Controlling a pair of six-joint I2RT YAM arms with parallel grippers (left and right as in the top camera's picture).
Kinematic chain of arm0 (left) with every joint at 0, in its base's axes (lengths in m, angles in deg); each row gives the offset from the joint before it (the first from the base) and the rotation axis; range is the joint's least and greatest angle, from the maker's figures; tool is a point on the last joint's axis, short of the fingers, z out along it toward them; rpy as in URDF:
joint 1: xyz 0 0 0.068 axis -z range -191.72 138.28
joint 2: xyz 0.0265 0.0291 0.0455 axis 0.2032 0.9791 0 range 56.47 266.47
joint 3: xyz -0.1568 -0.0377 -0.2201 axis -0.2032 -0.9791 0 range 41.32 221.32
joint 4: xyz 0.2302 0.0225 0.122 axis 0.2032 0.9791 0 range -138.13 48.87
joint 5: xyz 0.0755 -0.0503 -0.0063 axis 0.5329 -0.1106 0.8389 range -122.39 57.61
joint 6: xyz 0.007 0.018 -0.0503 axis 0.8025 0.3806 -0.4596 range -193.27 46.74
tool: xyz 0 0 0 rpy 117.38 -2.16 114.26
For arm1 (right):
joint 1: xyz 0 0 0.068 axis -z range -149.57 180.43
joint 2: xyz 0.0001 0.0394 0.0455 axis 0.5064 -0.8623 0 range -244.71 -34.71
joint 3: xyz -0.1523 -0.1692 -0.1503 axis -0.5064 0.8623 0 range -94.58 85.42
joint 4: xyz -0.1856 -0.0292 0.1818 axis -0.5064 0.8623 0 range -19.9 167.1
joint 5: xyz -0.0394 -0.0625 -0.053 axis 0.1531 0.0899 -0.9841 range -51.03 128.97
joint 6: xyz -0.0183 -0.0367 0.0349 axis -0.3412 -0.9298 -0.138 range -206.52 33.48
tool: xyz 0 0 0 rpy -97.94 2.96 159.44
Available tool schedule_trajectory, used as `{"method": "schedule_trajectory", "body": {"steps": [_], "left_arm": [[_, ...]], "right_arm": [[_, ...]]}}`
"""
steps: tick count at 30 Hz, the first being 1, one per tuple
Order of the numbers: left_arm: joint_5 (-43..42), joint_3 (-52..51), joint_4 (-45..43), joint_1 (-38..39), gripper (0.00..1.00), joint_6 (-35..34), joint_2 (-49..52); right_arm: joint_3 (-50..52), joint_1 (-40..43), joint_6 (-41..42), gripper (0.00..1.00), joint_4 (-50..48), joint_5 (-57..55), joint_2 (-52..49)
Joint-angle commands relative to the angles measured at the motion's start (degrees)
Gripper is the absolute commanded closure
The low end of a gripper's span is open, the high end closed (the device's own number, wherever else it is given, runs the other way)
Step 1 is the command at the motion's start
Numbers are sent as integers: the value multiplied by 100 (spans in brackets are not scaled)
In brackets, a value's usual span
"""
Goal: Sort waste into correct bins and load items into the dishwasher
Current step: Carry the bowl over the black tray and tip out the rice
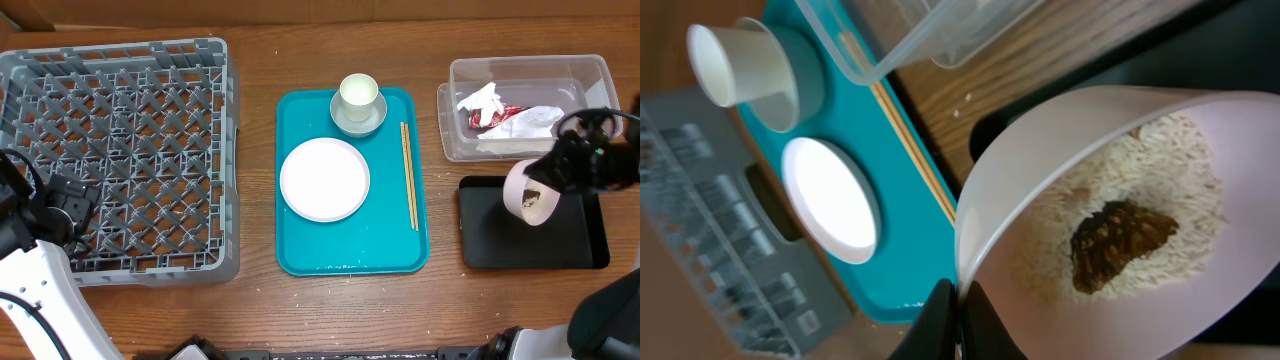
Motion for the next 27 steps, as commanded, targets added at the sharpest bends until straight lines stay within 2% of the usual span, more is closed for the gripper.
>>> {"method": "schedule_trajectory", "body": {"steps": [1, 6, 11, 15, 18, 21, 24, 27], "left_arm": [[-11, 125, 0, -22, 0, -37, -72], [-11, 125, -2, -22, 0, -37, -72], [-11, 125, -2, -20, 0, -37, -72], [-11, 122, -2, -22, 0, -37, -72], [-11, 125, -2, -22, 0, -37, -72], [-11, 122, -2, -22, 0, -37, -72], [-11, 122, -2, -22, 0, -37, -72], [-11, 122, 0, -22, 0, -37, -72]], "right_arm": [[424, 562, -763, 96, -282, 1276, -50], [933, 1054, -1029, 96, -732, 1908, -184], [1008, 1180, -1198, 96, -553, 2472, -402], [1008, 1180, -1185, 96, -748, 2459, -656], [1008, 1178, -1261, 96, -428, 2498, -866], [1008, 1198, -1908, 96, -238, 2358, -1008], [1008, 1255, -1488, 96, -374, 2345, -1040], [1008, 1255, -1593, 96, -63, 2457, -1040]]}}
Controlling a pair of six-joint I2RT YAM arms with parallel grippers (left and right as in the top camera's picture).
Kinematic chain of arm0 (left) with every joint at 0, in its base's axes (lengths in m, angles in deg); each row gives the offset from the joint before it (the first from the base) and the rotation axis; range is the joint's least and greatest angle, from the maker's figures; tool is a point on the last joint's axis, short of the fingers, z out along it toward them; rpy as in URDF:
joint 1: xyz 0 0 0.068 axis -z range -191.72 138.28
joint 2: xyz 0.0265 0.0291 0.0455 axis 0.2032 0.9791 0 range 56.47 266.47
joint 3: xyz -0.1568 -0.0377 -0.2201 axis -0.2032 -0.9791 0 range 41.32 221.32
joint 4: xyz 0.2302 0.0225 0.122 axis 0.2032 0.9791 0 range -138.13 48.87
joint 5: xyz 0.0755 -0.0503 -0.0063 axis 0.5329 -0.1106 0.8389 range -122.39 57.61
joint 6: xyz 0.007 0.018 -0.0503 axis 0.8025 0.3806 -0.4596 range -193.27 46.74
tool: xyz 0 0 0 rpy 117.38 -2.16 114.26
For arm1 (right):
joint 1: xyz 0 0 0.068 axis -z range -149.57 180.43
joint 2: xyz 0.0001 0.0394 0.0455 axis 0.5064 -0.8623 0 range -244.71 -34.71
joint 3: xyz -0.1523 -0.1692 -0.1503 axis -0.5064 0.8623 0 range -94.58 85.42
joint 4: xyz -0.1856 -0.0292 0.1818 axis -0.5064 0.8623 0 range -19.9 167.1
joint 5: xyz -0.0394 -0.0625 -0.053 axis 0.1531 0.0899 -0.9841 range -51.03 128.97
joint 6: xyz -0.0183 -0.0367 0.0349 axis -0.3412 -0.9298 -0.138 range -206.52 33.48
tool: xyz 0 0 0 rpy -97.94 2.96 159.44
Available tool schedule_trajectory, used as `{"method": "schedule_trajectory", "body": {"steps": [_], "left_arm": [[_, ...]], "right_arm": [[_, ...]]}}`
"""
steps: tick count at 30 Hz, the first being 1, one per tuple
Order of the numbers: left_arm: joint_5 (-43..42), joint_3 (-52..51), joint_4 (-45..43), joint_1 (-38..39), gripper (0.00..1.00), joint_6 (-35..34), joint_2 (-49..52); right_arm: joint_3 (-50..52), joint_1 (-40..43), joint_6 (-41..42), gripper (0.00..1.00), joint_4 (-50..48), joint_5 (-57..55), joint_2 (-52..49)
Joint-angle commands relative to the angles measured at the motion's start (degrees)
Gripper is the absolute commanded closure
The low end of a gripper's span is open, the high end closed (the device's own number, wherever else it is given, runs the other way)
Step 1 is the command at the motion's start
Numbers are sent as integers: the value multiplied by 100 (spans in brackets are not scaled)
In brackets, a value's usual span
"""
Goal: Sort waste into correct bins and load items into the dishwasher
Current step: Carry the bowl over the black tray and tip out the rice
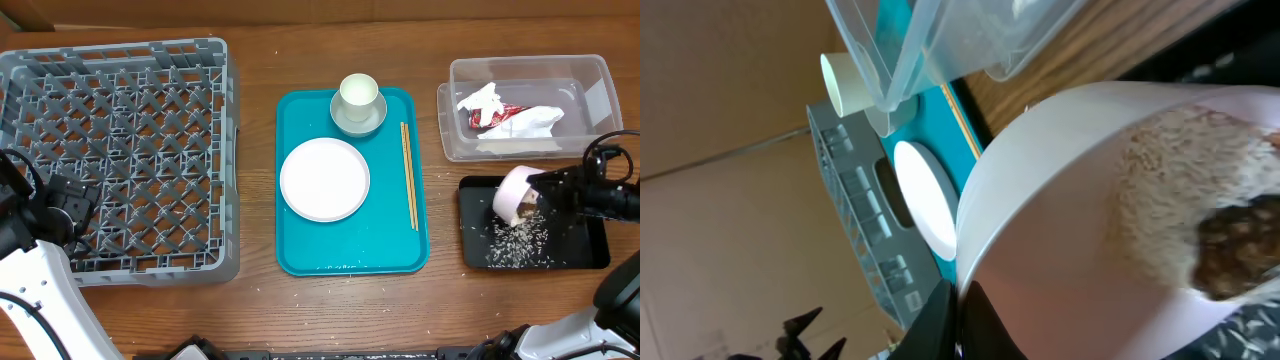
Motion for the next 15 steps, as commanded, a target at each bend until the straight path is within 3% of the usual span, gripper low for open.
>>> {"method": "schedule_trajectory", "body": {"steps": [1, 5, 11, 15], "left_arm": [[-11, 122, -2, -22, 0, -37, -72], [-11, 125, -2, -20, 0, -37, -72], [-11, 122, -2, -22, 0, -37, -72], [-11, 122, -2, -22, 0, -37, -72]], "right_arm": [[-13, 44, -205, 96, 146, 236, 0], [-13, 87, 361, 96, -466, 133, -7], [-13, 107, -144, 96, -184, 573, -7], [-13, 160, 625, 96, -549, 623, -7]]}}
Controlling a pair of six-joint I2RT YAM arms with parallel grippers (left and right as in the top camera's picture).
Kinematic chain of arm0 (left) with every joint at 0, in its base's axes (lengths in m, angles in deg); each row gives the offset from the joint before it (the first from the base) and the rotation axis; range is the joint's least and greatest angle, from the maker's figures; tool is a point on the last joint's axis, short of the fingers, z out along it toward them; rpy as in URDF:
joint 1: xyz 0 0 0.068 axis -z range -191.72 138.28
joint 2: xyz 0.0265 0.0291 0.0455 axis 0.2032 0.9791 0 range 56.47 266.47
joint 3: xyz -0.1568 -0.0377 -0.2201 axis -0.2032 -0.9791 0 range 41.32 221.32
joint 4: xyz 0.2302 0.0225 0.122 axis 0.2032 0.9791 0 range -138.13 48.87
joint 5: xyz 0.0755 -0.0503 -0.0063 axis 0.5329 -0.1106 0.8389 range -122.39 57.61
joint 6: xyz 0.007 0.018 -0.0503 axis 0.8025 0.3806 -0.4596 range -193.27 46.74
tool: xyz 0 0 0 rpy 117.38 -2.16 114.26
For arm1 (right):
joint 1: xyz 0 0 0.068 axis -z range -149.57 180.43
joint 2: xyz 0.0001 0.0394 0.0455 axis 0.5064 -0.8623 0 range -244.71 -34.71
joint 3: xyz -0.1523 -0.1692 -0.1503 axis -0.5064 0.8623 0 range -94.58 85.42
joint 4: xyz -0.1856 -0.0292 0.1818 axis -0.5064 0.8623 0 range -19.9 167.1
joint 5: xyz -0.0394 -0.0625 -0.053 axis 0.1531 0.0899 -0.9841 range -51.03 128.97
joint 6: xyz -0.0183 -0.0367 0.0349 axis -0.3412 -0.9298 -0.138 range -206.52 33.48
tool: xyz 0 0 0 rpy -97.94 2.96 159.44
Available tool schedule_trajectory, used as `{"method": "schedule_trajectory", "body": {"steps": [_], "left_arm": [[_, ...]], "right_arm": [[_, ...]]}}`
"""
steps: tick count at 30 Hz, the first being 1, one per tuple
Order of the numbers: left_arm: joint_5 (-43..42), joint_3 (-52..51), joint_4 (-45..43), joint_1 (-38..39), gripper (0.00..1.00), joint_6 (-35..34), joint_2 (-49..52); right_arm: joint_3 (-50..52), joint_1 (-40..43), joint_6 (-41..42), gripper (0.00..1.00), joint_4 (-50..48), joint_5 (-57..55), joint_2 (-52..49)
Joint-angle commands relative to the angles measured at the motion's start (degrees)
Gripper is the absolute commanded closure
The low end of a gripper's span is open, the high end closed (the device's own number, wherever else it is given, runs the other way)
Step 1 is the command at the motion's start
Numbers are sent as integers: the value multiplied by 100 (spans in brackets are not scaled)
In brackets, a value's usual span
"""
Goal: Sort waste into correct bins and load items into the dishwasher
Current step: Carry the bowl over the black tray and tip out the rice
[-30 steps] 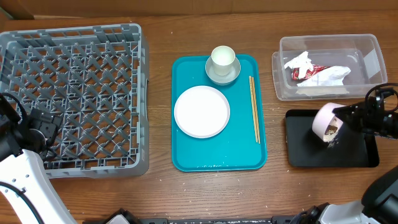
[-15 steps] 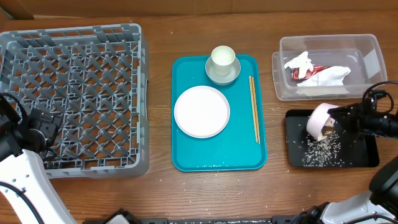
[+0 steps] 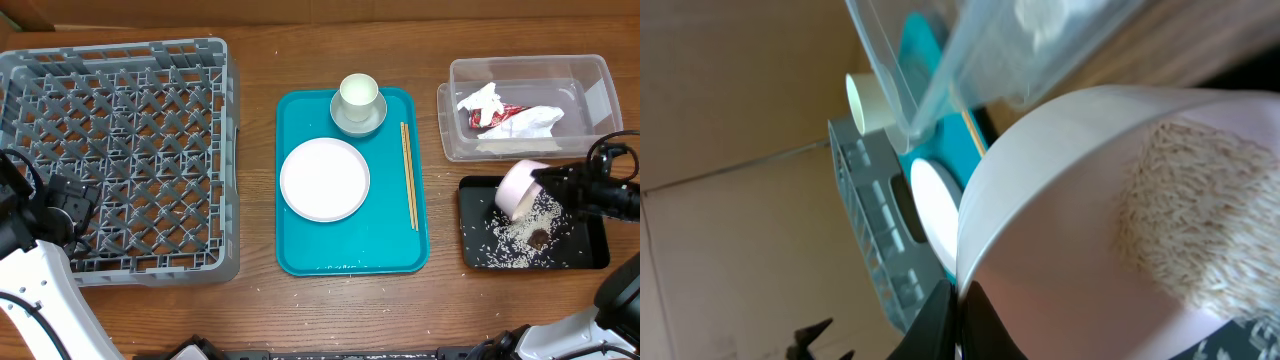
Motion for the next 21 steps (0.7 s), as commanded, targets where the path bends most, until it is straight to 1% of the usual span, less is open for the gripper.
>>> {"method": "schedule_trajectory", "body": {"steps": [1, 3, 4, 8, 13, 15, 16, 17, 19, 21], "left_arm": [[-11, 125, -2, -22, 0, -37, -72], [-11, 125, -2, -22, 0, -37, -72], [-11, 122, -2, -22, 0, -37, -72], [-11, 122, -2, -20, 0, -37, -72], [-11, 122, -2, -22, 0, -37, -72], [-11, 122, -2, -22, 0, -37, -72], [-11, 125, -2, -22, 0, -37, -72], [-11, 125, -2, -22, 0, -37, -72], [-11, 125, -2, -22, 0, -37, -72], [-11, 122, -2, -22, 0, -35, -72]], "right_arm": [[-13, 76, 310, 96, 79, 433, -7], [-13, 76, -26, 96, 238, 680, -7], [-13, 79, -15, 96, 238, 682, -7], [-13, 151, 595, 96, 302, 682, -7], [-13, 402, 715, 96, 162, 634, -7], [-13, 573, 387, 96, 713, 872, -7], [-13, 629, -144, 96, 1049, 1078, -7], [-13, 660, -466, 96, 1193, 1165, -7], [-13, 715, -474, 96, 1023, 1080, -7], [-13, 772, -46, 96, 713, 879, -7]]}}
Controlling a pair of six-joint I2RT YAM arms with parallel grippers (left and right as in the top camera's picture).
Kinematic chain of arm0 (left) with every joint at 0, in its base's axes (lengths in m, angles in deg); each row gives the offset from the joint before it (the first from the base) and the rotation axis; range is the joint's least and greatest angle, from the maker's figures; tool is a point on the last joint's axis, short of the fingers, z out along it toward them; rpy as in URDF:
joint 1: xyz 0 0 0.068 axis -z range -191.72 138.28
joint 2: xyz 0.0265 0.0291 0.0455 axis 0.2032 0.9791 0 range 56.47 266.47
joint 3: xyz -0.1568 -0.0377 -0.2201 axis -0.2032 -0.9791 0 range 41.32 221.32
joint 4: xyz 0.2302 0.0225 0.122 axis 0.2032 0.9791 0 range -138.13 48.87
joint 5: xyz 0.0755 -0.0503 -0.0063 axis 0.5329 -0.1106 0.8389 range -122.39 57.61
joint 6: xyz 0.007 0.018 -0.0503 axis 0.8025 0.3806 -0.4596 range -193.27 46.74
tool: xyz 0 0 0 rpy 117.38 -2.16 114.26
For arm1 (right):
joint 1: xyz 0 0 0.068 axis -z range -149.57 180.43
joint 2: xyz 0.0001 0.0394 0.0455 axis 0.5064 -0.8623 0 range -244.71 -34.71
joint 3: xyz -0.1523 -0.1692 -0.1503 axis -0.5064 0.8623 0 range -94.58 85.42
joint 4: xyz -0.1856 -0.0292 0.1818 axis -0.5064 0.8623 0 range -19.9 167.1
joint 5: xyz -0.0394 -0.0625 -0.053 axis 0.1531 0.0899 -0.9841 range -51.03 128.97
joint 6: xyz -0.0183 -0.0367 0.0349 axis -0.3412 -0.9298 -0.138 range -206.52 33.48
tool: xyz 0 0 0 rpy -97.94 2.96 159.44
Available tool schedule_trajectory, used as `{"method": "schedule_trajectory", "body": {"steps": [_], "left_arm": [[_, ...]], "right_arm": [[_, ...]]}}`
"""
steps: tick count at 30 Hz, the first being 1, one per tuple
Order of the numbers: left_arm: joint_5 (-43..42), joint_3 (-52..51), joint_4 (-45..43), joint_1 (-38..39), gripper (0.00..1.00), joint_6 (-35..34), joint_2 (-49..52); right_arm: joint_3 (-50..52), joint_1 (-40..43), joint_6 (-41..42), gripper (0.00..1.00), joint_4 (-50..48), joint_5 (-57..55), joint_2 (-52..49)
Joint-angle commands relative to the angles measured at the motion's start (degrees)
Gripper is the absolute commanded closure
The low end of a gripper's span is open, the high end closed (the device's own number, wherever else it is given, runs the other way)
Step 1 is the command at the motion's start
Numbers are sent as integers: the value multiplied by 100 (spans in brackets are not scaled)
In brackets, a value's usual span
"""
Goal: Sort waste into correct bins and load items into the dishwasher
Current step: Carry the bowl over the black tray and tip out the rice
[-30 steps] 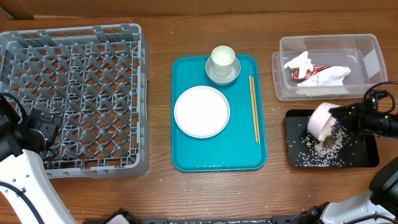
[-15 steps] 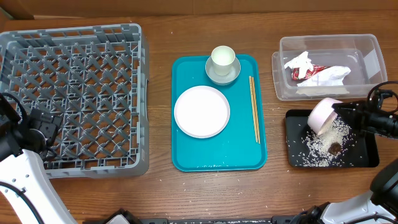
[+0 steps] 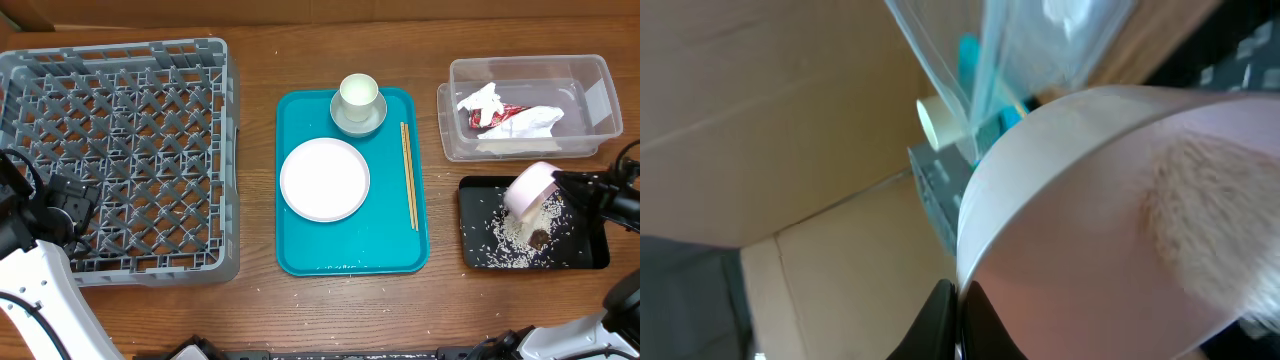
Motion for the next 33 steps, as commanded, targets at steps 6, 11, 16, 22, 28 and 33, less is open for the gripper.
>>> {"method": "schedule_trajectory", "body": {"steps": [6, 11, 16, 22, 28, 33], "left_arm": [[-11, 125, -2, -22, 0, -37, -72], [-11, 125, -2, -22, 0, -37, -72], [-11, 122, -2, -22, 0, -37, -72], [-11, 122, -2, -22, 0, -37, -72], [-11, 122, -2, -22, 0, -37, -72], [-11, 122, -2, -22, 0, -37, -72]], "right_arm": [[-13, 120, -603, 96, -120, 785, -7], [-13, 120, 7, 96, -232, 1021, -9], [-13, 120, 1220, 96, -920, 848, -33], [-13, 127, 1504, 96, -656, 1333, -39], [-13, 127, 1794, 96, -673, 1351, -50], [-13, 125, 1547, 96, -254, 1672, -50]]}}
